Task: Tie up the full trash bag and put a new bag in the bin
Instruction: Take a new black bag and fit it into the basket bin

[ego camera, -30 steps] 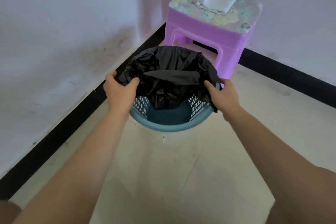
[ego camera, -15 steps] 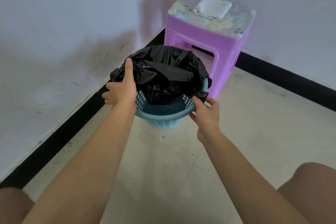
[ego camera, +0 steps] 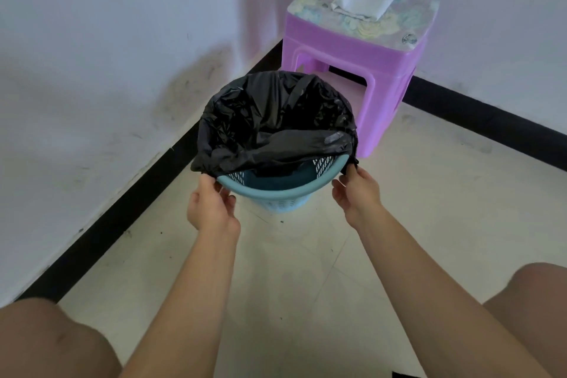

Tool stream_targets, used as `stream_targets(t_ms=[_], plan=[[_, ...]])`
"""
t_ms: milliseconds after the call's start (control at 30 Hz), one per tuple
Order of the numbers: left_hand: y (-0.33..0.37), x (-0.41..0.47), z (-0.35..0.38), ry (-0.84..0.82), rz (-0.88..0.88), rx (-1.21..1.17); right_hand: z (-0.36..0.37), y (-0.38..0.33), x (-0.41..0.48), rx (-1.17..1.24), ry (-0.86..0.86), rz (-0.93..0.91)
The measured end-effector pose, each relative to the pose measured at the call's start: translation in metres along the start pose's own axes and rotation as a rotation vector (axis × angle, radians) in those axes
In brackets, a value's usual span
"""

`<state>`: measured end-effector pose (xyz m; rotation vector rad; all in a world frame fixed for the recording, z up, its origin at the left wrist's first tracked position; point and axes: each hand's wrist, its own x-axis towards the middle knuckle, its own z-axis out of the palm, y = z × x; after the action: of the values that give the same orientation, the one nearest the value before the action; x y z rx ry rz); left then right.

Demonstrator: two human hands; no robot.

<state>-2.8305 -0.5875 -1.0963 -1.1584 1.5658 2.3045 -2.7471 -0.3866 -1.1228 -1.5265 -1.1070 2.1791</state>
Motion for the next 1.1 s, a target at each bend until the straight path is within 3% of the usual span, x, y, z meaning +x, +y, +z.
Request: stream_targets(t_ms=[133, 267, 333, 467, 533, 600, 633, 700, 767, 867, 967, 1033, 1100], plan=[[-0.012, 0.000, -0.017, -0.223, -0.025, -0.026, 0.006, -0.003, 0.006, 0.088, -0.066, -0.015], [-0.033, 0.006, -0.027, -0.166, 0.280, 0.475, 0.005, -0.004, 0.002, 0.074, -0.053, -0.031], [-0.046, 0.013, -0.031, -0.127, 0.267, 0.614, 0.001, -0.003, 0.000, 0.066, 0.002, -0.007], [-0.045, 0.028, -0.027, -0.042, 0.035, 0.394, -0.010, -0.006, 0.006, 0.194, 0.108, 0.054], [-0.029, 0.027, -0.019, 0.028, 0.015, 0.289, -0.005, -0.016, 0.002, 0.202, 0.240, 0.041], [-0.010, 0.023, -0.009, 0.157, 0.160, 0.246, 0.003, -0.023, -0.006, 0.021, 0.349, -0.107], [0.000, 0.020, -0.004, 0.173, 0.288, 0.240, 0.007, -0.024, -0.012, -0.074, 0.358, -0.274], [0.016, 0.021, 0.006, 0.053, 0.559, 0.366, 0.016, -0.024, -0.023, -0.290, 0.249, -0.649], [0.023, 0.033, 0.018, -0.181, 0.704, 0.666, 0.024, -0.021, -0.019, -0.616, 0.095, -0.868], [0.032, 0.037, 0.038, -0.323, 0.610, 0.886, 0.035, -0.028, -0.009, -0.896, -0.007, -0.788], [0.032, 0.031, 0.046, -0.248, 0.578, 0.927, 0.050, -0.039, -0.007, -1.327, 0.194, -0.739], [0.031, 0.030, 0.048, -0.216, 0.594, 0.970, 0.066, -0.041, -0.009, -1.628, 0.261, -1.072], [0.030, 0.031, 0.049, -0.212, 0.610, 0.996, 0.088, -0.036, -0.008, -1.686, 0.000, -1.397]])
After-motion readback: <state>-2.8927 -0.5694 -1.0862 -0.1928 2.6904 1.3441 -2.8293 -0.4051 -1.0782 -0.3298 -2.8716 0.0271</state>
